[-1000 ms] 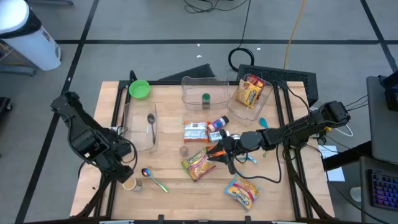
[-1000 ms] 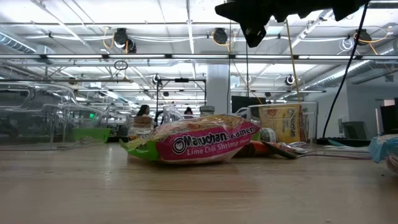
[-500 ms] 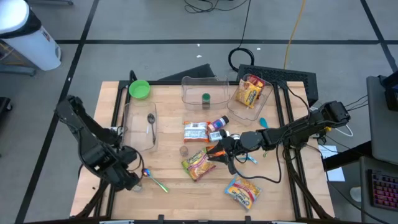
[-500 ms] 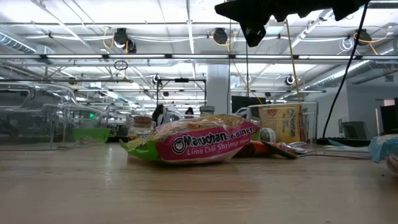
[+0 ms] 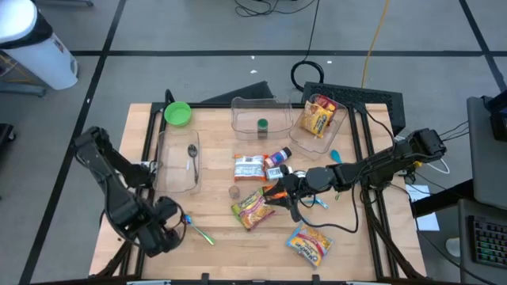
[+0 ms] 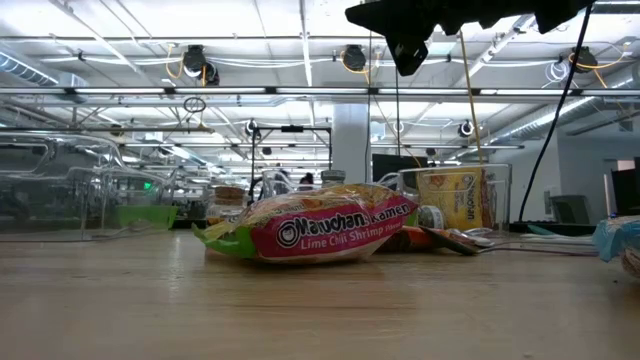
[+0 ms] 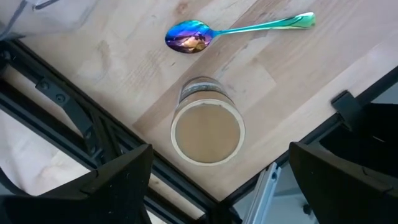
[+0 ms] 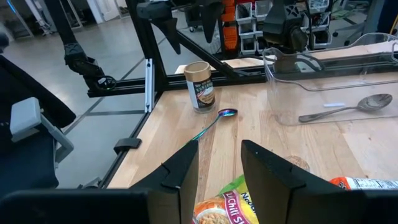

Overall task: Pick & Place Food Item
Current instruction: Put the gold spice bottle into the middle transparent bin

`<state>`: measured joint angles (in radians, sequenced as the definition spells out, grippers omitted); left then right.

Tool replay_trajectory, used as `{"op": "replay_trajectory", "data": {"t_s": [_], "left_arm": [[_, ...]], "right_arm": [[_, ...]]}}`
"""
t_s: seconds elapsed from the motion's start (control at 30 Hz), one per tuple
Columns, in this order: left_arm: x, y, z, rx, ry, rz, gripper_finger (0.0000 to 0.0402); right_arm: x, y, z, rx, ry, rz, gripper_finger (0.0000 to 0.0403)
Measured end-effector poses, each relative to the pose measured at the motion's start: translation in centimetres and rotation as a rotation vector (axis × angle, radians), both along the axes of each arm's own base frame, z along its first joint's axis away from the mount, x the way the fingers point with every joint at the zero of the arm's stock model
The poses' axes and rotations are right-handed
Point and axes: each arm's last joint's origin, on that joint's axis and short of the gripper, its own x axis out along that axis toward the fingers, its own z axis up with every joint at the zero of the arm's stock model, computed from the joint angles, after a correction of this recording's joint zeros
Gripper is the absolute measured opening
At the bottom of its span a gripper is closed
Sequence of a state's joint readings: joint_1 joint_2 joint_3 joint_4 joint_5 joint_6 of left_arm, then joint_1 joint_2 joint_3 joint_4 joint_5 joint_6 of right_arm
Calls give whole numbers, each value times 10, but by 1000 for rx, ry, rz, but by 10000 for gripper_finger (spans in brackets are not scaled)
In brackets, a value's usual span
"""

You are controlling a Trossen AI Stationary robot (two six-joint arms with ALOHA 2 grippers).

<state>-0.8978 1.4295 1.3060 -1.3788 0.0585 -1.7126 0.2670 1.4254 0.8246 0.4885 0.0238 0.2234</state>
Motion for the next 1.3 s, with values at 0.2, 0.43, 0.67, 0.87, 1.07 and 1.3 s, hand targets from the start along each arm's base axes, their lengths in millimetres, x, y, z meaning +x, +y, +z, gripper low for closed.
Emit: {"op": "replay_trajectory", "data": {"t_s": [0.2,0.43,0.67,0.87,1.07,1.3], "left_arm": [[-1,-4,-8,16,0,4,379],[-2,-6,-21,10,10,5,379],[-2,-6,-28,12,5,8,379],[-2,-6,-39,15,9,39,379],[-3,-5,-47,11,16,40,379],[-4,-5,-60,-13,45,38,379]], "right_arm": [[0,0,0,0,0,0,116],[0,0,0,0,0,0,116],[0,0,0,11,3,-2,116],[0,0,0,22,5,-4,116],[0,0,0,23,6,-4,116],[0,0,0,25,6,-5,116]]}}
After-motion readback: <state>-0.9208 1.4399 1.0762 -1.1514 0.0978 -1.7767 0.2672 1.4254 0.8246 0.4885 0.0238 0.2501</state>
